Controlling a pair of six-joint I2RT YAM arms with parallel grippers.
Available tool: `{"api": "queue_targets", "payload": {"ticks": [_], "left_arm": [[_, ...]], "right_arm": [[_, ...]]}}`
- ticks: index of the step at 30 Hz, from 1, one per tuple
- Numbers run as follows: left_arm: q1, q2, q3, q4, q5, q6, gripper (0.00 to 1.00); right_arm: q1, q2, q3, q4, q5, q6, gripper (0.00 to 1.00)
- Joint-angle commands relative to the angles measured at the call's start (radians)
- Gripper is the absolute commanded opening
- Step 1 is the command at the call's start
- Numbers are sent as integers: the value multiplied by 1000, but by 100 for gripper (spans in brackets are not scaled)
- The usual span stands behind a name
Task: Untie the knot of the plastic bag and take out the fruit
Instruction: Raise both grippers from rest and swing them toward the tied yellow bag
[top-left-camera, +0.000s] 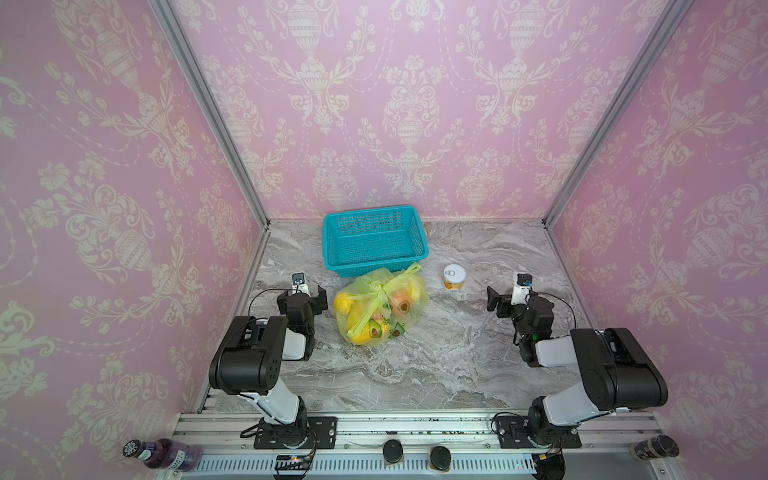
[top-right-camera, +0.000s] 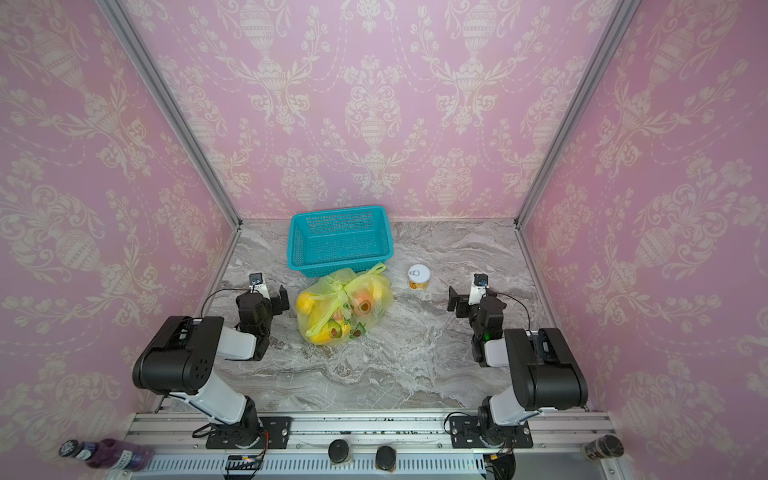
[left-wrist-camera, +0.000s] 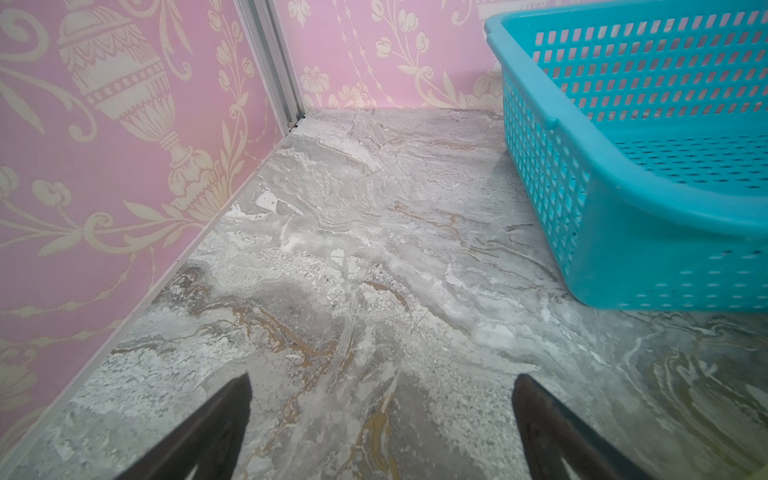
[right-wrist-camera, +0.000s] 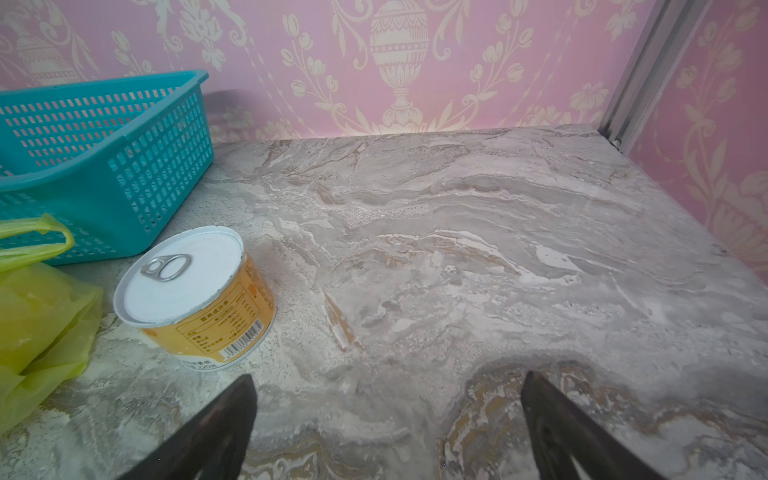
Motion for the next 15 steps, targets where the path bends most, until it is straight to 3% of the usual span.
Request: {"api": "queue_targets", "payload": {"ticks": [1, 5, 7, 10, 11, 13, 15], "left_arm": [[9, 4, 12, 13, 18, -21, 99], [7, 4, 12, 13, 18, -20, 99], [8, 4, 12, 13, 18, -20, 99], [8, 3, 12, 12, 19, -20, 99], [8, 3, 12, 11, 20, -20, 100], [9, 3, 12, 10, 24, -20, 99], [8, 3, 13, 9, 26, -18, 99]], "right_arm": [[-6, -44, 1, 3, 44, 28, 100], [8, -197, -13, -124, 102, 35, 100], [14, -350, 19, -352, 175, 112, 100], [13, -535, 142, -753, 240, 335, 100], [13, -579, 184, -863, 212, 414, 100], [8, -634, 238, -993, 63, 442, 100], [5, -680, 215, -973, 9, 558, 100]]}}
